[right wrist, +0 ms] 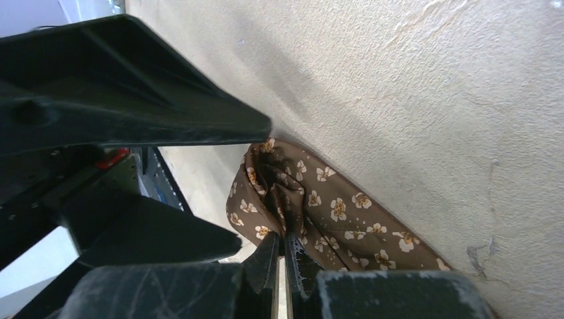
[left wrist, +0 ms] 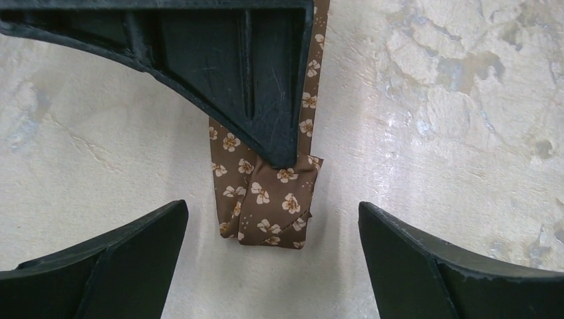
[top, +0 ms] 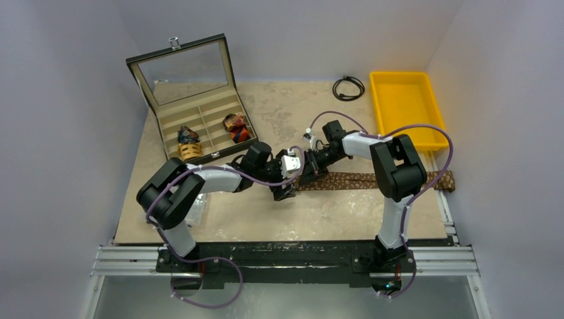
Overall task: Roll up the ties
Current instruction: Roll the tie at the center of the board.
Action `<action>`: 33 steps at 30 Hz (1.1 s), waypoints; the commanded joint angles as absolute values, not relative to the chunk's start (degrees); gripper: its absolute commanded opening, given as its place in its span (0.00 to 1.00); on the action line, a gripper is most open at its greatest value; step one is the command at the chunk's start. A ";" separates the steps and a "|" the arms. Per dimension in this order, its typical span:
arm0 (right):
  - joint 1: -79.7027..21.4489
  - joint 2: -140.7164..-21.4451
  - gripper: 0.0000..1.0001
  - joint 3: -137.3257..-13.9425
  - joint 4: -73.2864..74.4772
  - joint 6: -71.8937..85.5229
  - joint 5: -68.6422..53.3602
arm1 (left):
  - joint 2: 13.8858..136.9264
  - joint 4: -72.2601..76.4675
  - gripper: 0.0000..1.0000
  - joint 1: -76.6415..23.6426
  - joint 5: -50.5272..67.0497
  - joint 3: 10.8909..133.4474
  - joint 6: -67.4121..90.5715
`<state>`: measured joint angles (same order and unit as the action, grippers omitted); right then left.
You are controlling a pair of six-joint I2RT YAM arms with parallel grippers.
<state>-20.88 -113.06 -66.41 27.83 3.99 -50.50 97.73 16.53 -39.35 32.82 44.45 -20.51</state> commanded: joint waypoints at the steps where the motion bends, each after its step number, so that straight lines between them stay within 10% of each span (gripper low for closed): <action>1: -21.10 -109.77 0.00 -67.34 27.56 3.23 -51.71 | 101.12 13.29 1.00 -39.57 34.14 48.37 -23.05; 23: -21.68 -108.42 0.00 -69.72 29.00 4.11 -53.96 | 102.75 8.56 0.25 -41.40 34.98 47.55 -32.75; 33: -21.67 -111.83 0.00 -69.35 28.69 0.82 -46.73 | 100.02 5.74 0.41 -41.14 36.11 46.31 -33.62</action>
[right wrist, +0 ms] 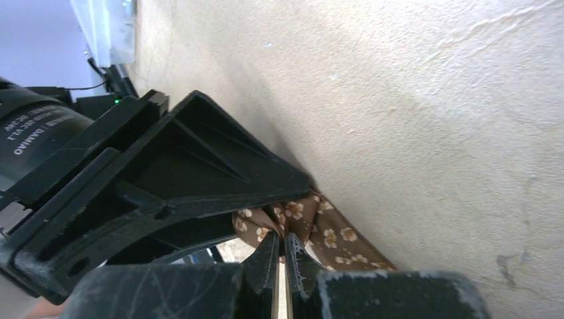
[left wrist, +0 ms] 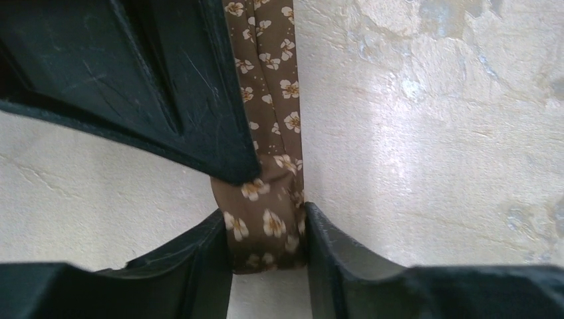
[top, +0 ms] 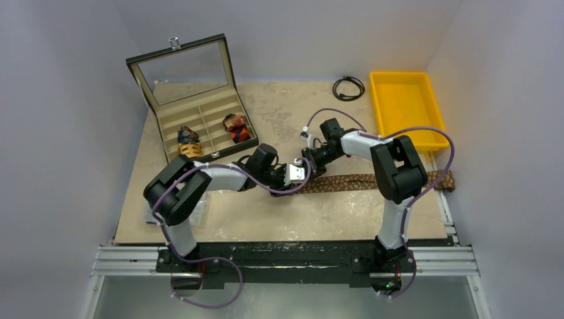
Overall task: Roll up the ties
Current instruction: Roll the tie at the center of the board.
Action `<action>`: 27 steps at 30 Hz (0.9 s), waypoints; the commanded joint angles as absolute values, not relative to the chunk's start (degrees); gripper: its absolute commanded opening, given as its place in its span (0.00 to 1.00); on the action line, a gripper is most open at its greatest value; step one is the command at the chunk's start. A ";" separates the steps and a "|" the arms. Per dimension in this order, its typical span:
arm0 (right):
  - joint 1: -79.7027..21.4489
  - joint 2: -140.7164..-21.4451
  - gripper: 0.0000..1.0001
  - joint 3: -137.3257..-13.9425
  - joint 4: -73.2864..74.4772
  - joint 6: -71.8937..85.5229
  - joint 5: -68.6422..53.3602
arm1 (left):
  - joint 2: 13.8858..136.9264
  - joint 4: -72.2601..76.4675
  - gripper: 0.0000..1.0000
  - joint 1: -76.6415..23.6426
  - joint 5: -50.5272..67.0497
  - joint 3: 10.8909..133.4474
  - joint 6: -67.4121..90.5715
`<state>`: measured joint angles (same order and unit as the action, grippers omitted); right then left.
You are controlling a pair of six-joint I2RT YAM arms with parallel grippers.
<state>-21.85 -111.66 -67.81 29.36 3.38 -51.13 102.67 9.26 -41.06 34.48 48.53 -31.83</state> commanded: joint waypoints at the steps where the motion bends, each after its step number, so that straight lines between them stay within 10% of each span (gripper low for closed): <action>1: -21.69 -112.24 0.00 -69.28 28.61 0.43 -46.37 | 99.82 5.98 0.44 -41.13 36.00 46.16 -33.30; 14: -21.65 -113.10 0.00 -67.55 27.46 0.34 -46.32 | 99.60 10.79 0.74 -42.12 31.87 49.18 -20.82; 27: -21.54 -109.70 0.03 -70.44 33.77 -2.91 -50.07 | 101.32 8.78 0.28 -43.77 27.32 47.81 -24.74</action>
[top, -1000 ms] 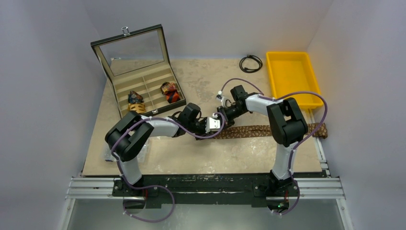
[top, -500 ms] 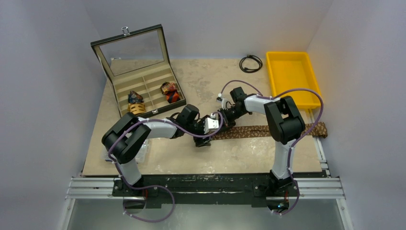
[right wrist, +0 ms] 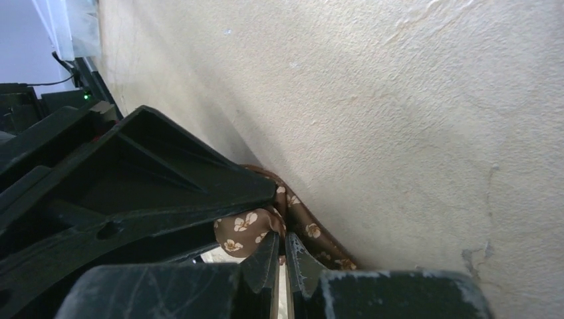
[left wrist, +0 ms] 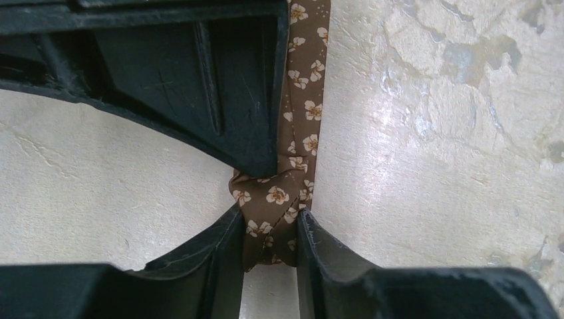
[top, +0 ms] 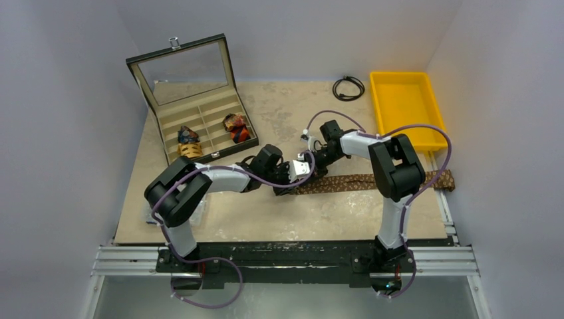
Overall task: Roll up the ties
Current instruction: Roll the tie at the center of the board.
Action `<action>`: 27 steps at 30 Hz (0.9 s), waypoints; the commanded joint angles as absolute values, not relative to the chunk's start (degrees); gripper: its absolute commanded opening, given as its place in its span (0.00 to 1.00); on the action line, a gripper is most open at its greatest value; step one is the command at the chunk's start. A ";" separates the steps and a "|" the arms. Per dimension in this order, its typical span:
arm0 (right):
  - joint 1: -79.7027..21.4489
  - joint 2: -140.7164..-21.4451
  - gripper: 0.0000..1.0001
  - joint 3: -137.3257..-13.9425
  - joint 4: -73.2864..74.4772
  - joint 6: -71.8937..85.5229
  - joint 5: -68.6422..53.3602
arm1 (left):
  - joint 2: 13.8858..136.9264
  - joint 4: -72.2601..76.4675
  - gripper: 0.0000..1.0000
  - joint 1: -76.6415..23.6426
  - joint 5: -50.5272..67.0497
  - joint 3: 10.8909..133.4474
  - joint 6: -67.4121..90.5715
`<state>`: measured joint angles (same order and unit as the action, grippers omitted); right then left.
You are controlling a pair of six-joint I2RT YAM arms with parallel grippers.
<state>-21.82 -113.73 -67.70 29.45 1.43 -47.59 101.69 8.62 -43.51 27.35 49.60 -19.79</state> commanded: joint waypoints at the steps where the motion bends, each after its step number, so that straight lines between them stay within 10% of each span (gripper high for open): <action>1: -20.82 -109.38 0.07 -71.47 35.79 -4.21 -50.11 | 101.18 8.60 0.27 -43.77 27.24 47.44 -25.65; 27: -15.16 -112.15 0.11 -77.57 56.16 -24.18 -31.41 | 101.13 8.79 0.22 -43.77 27.75 46.14 -28.08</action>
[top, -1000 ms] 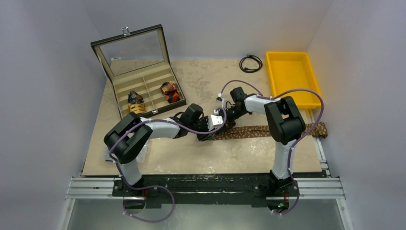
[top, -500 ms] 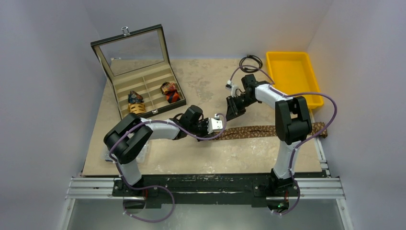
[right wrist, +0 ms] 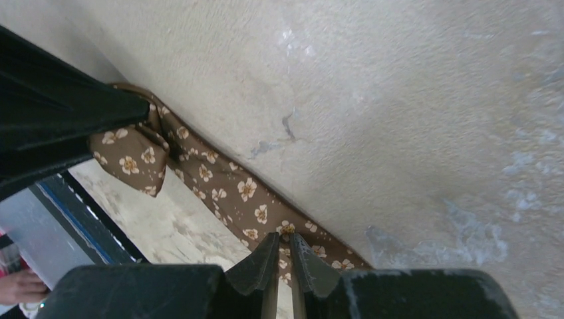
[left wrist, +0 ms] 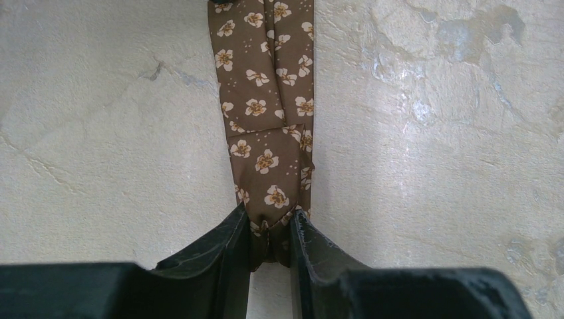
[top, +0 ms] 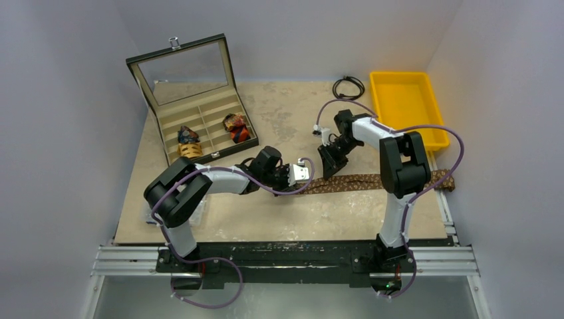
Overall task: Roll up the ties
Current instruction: Roll the tie at the center of the board.
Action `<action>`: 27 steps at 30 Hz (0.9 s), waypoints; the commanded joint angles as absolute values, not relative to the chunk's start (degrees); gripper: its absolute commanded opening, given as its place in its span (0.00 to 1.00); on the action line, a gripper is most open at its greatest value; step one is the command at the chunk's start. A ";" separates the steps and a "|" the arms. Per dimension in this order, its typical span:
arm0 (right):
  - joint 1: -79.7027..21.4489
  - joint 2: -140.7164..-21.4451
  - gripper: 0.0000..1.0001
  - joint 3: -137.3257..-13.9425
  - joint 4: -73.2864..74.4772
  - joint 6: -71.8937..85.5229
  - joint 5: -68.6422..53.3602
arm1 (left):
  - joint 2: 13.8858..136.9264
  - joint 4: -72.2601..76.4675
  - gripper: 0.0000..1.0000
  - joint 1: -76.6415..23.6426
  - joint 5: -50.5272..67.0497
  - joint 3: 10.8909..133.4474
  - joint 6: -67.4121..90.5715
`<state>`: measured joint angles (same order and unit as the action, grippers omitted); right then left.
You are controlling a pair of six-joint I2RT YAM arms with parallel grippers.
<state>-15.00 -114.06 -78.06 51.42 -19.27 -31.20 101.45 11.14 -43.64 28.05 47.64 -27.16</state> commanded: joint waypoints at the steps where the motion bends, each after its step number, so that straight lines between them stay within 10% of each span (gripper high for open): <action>1: -15.13 -111.78 0.10 -77.46 56.73 -24.96 -31.62 | 101.16 8.79 0.22 -43.77 27.73 46.18 -28.04; 27: -16.26 -110.29 0.11 -76.34 49.87 -27.15 -24.49 | 101.56 8.44 0.21 -43.81 27.19 46.59 -26.93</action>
